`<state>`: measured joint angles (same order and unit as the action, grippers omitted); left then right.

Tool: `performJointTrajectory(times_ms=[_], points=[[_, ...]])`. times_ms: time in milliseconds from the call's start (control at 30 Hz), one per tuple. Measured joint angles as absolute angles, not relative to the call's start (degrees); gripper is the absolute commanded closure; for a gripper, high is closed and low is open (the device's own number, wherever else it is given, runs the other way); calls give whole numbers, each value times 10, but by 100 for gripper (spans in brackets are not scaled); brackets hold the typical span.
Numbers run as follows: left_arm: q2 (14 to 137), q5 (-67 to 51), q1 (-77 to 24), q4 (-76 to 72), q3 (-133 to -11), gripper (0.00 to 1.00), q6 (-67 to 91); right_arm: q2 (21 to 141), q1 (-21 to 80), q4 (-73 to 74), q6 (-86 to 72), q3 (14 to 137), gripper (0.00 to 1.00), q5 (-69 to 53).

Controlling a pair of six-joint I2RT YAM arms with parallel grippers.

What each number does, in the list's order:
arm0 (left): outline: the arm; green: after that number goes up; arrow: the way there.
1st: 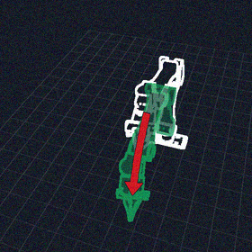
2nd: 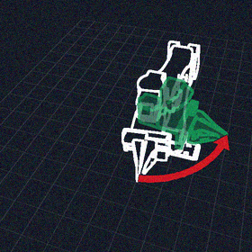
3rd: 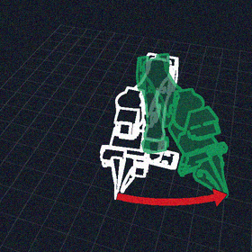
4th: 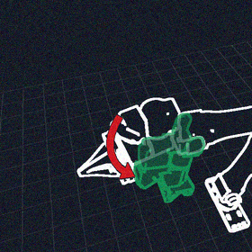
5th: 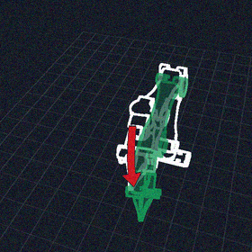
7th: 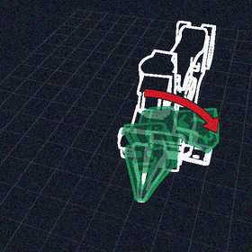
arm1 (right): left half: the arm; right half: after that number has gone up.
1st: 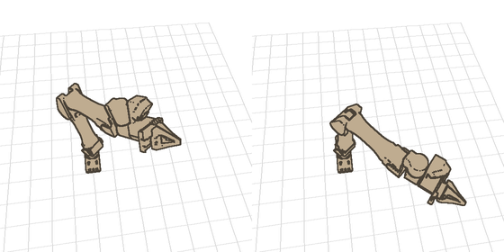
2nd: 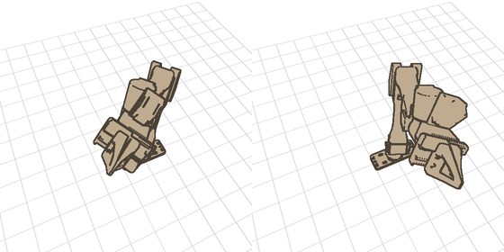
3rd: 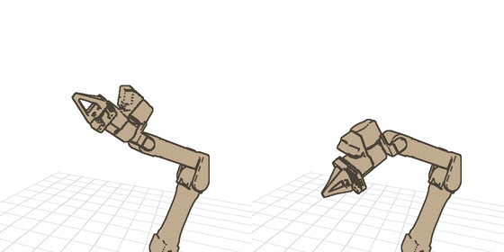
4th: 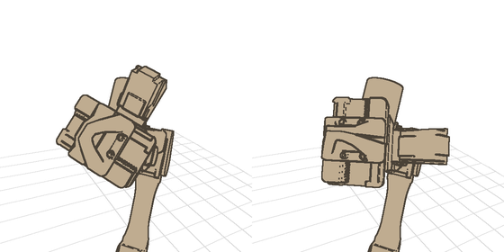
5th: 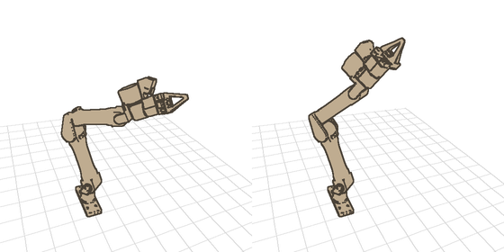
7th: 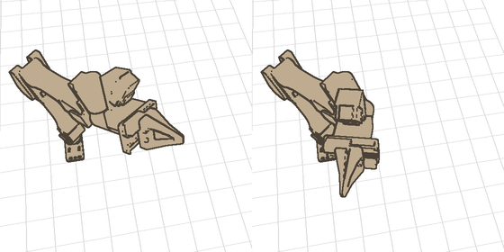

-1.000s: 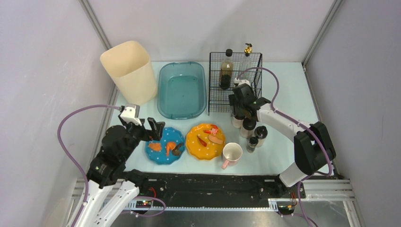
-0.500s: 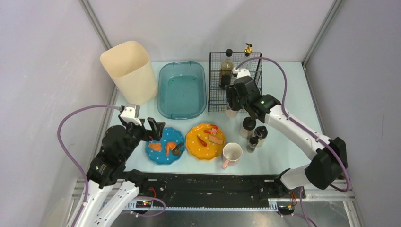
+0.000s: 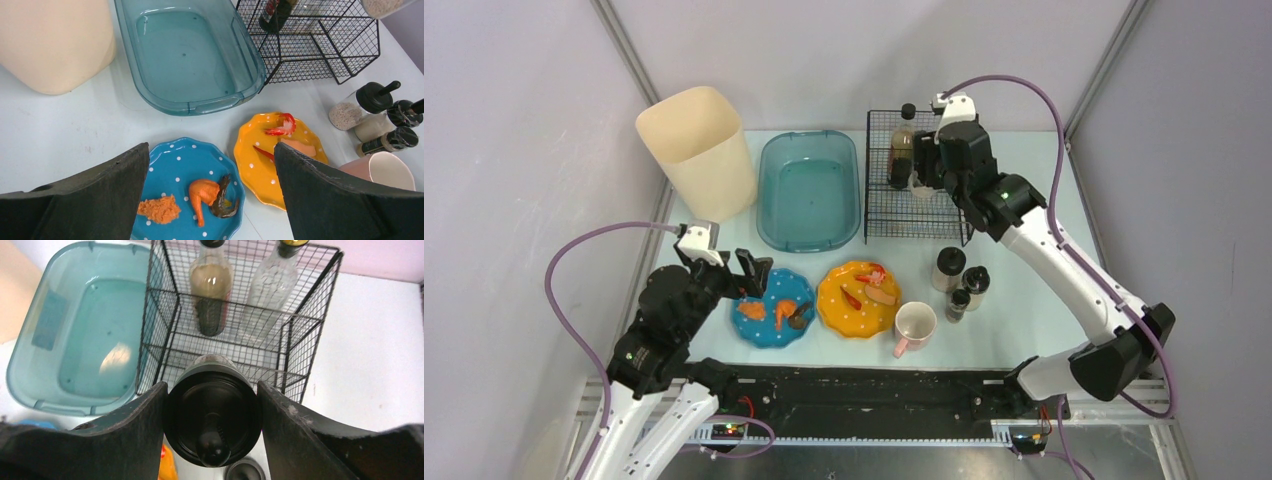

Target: Clear the kitchen counter

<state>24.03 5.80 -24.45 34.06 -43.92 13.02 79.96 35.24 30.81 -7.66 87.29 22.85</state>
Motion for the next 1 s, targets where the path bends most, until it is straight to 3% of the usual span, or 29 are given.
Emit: performJointTrajectory(times_ms=[700, 833, 1000], points=[[240, 58, -244, 341, -439, 2, 130, 894, 253, 233, -59, 895, 87, 267], [240, 58, -244, 341, -439, 2, 130, 909, 242, 217, -59, 895, 99, 267], [241, 58, -244, 341, -439, 2, 130, 925, 229, 197, -60, 892, 100, 268]])
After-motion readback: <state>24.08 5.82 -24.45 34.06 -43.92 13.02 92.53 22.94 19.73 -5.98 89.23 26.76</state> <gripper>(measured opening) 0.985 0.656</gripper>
